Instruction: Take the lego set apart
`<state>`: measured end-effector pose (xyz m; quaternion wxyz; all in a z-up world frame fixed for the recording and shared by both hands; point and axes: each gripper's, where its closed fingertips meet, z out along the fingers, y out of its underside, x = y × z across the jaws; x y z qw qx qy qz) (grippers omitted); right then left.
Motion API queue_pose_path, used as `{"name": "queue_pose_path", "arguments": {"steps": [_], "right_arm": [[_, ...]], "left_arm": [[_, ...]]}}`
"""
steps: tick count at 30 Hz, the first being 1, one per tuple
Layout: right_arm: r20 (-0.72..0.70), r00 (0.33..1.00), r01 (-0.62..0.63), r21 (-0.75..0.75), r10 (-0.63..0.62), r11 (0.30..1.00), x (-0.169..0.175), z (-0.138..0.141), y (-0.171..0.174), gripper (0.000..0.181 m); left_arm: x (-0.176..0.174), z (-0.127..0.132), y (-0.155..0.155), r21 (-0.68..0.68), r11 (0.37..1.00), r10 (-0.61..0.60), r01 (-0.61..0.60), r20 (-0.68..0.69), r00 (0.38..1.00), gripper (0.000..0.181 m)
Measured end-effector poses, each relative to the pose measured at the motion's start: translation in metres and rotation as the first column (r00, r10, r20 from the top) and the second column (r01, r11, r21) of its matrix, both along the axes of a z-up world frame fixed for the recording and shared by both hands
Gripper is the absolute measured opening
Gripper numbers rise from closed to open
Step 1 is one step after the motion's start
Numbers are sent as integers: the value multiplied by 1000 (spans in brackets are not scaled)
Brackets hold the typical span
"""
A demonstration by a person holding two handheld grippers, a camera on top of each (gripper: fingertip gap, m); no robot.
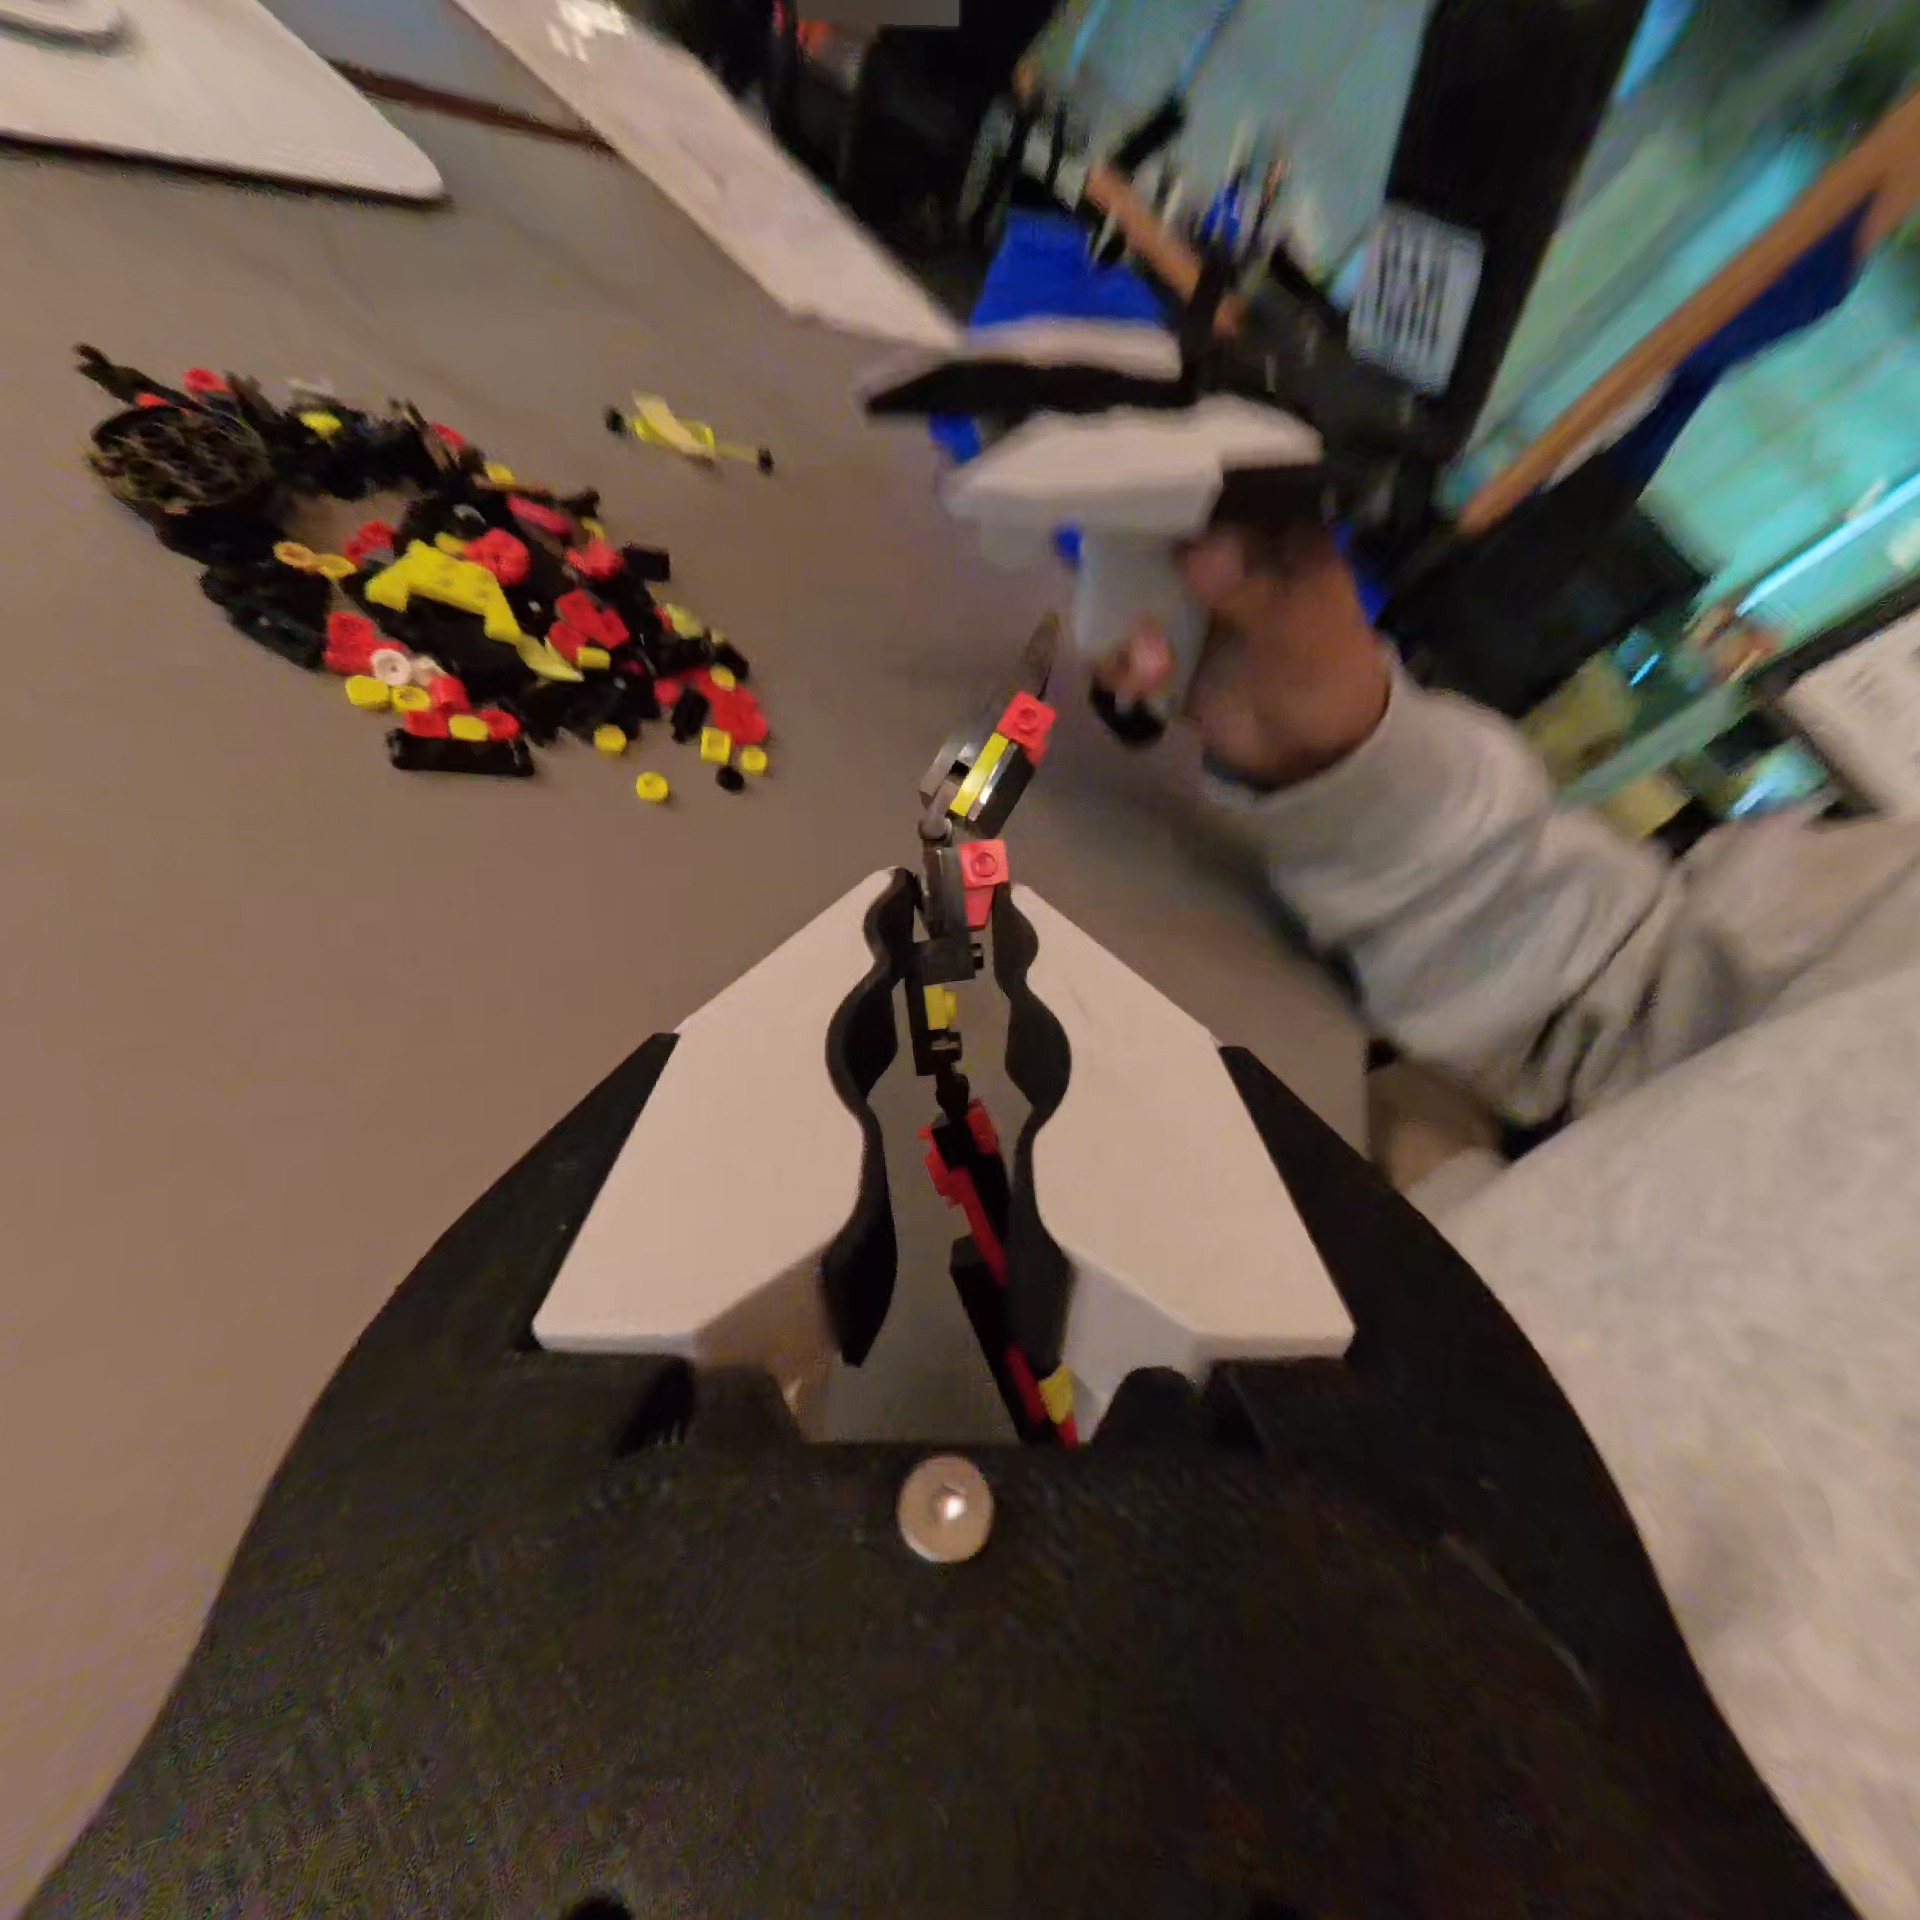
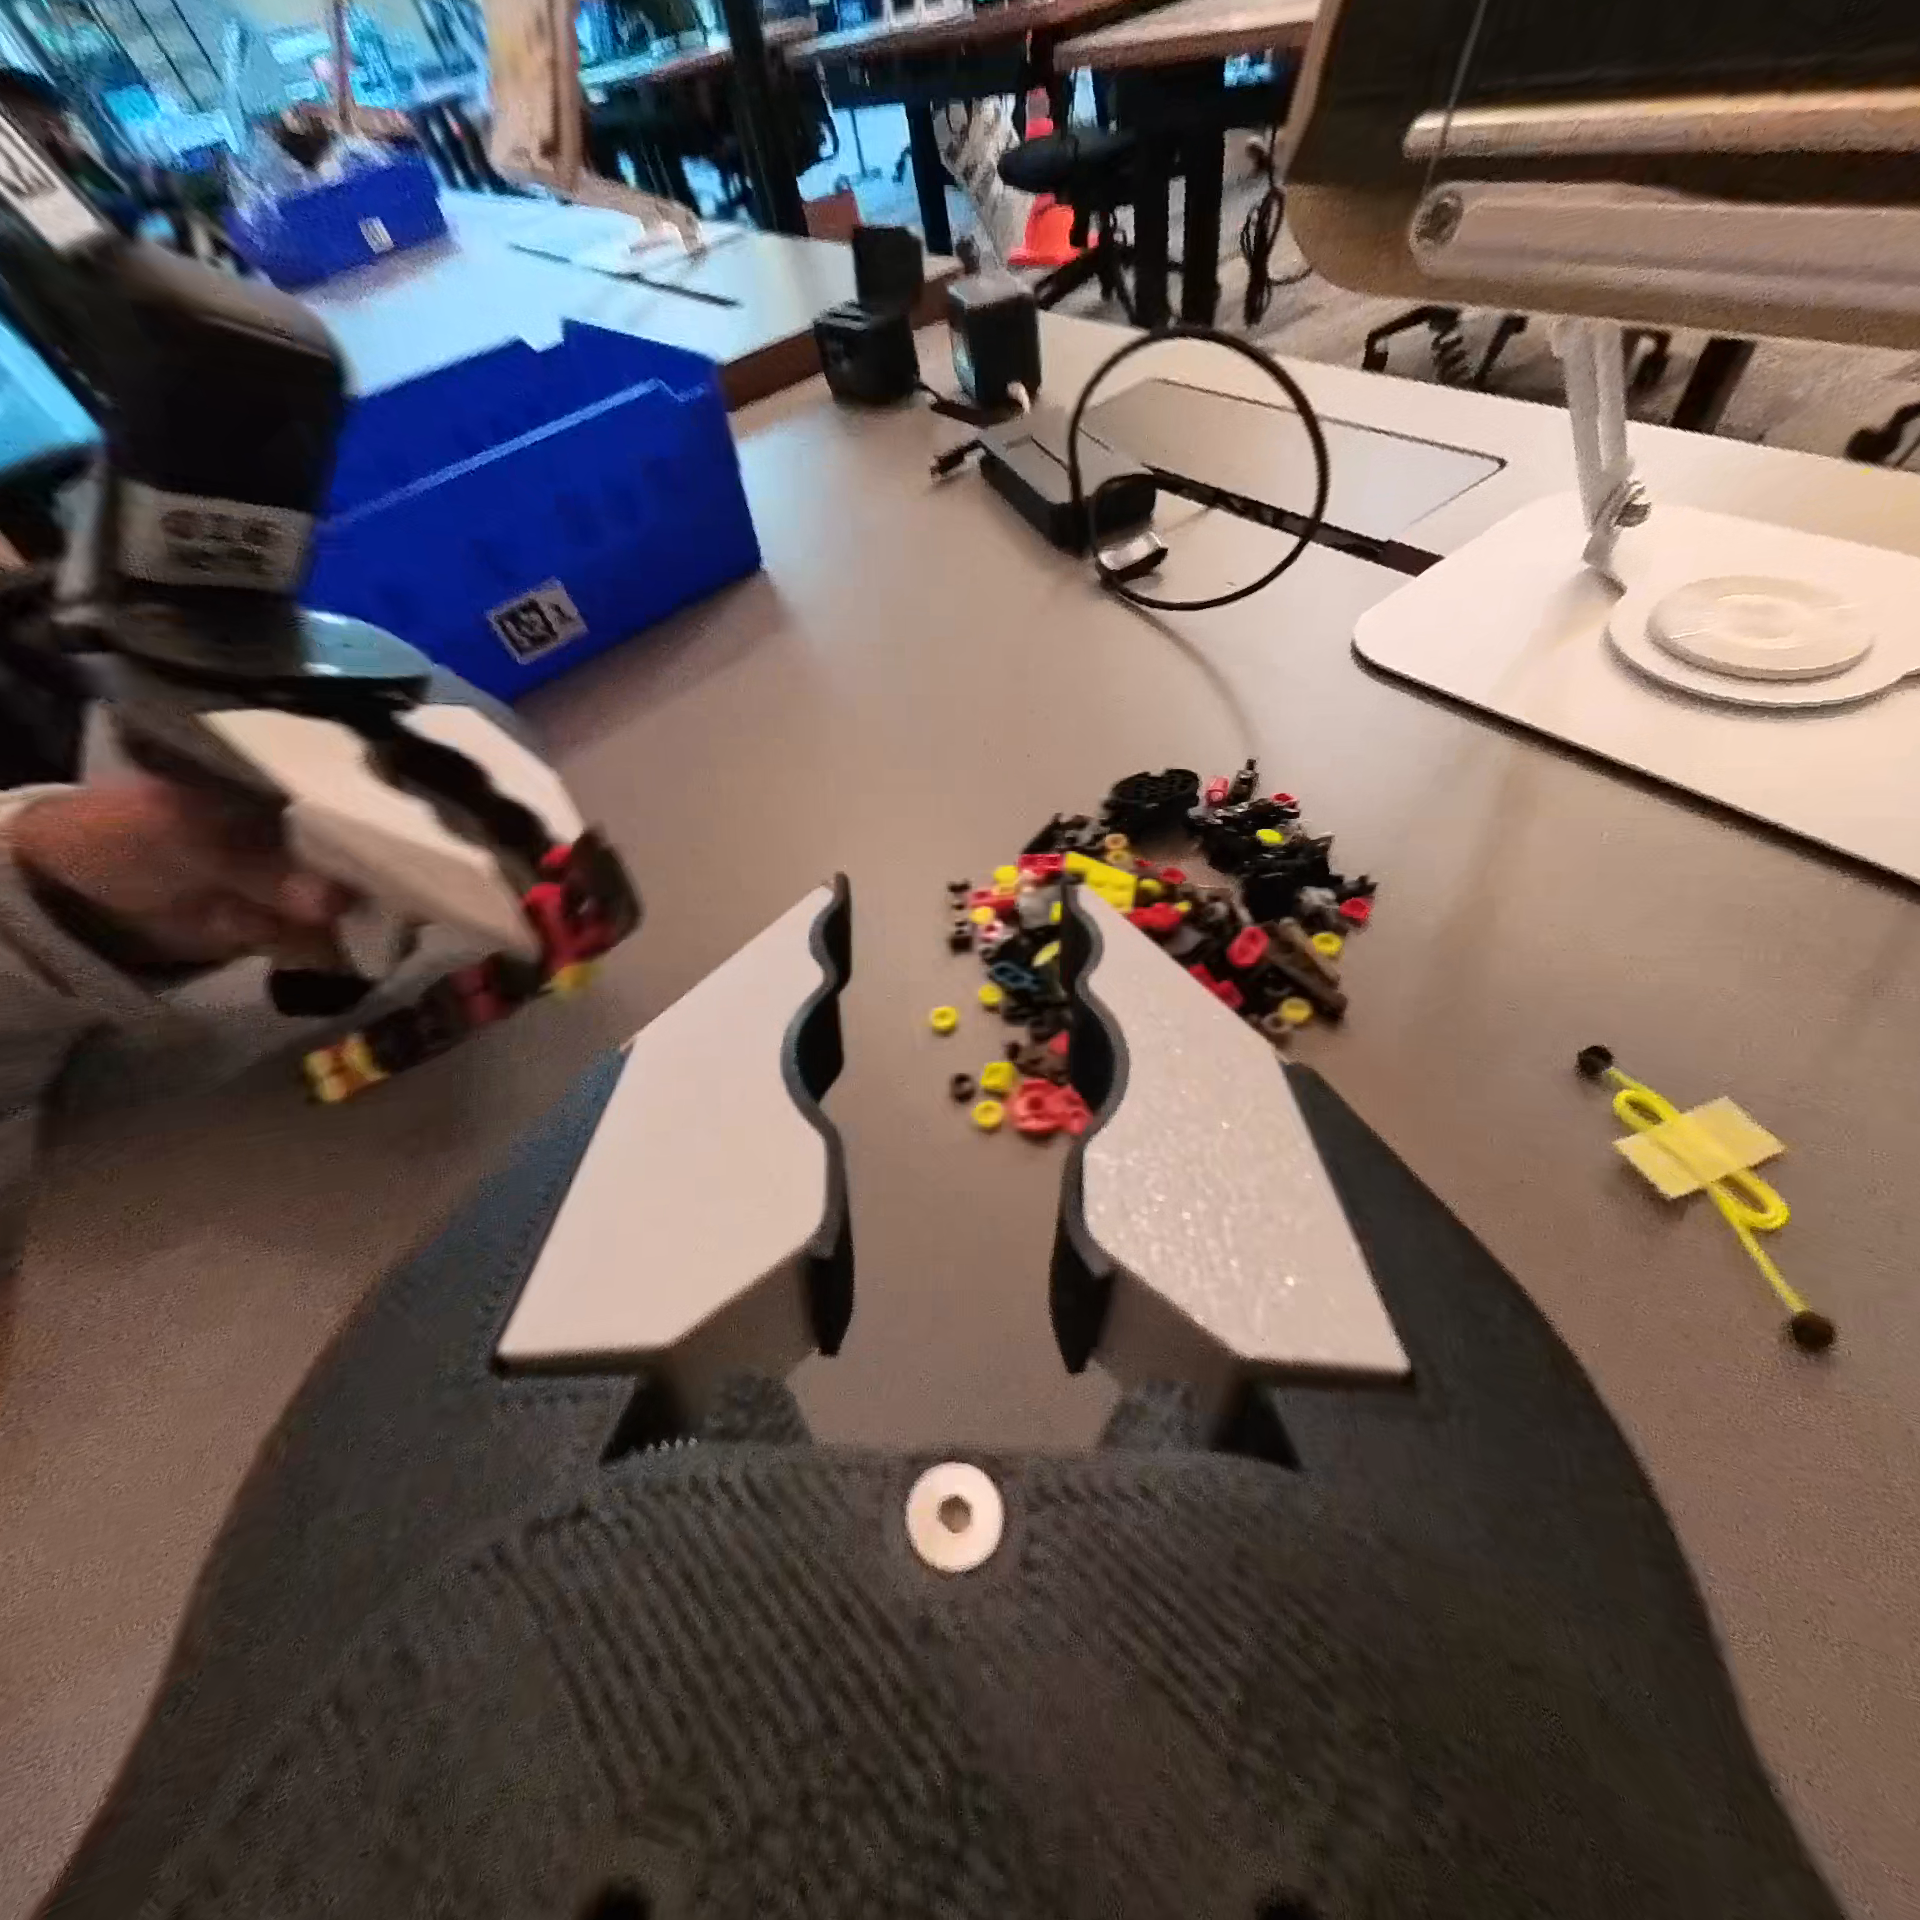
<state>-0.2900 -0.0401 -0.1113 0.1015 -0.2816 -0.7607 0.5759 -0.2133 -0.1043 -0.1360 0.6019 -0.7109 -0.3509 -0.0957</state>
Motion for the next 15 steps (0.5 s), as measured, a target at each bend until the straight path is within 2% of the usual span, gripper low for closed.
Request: {"name": "queue_pose_path", "arguments": {"steps": [3, 6, 9, 12, 15], "right_arm": [[5, 1000, -15, -72, 15, 997, 33, 8, -5, 35], [8, 997, -79, -101, 80, 992, 67, 3, -25, 31], [9, 992, -126, -154, 129, 980, 87, 1, -43, 29], [49, 975, -190, -306, 214, 933, 101, 14, -53, 26], [112, 963, -188, -373, 245, 909, 103, 13, -51, 27]], "left_arm": [[-11, 17, -10, 182, 980, 69, -83, 83, 994, 13], [-6, 26, -8, 276, 957, 52, -84, 120, 991, 13], [4, 36, -1, 381, 921, 22, -80, 155, 988, 13], [13, 34, 3, 398, 914, 17, -77, 151, 988, 12], [20, 34, 5, 404, 912, 19, -66, 120, 993, 13]]}}
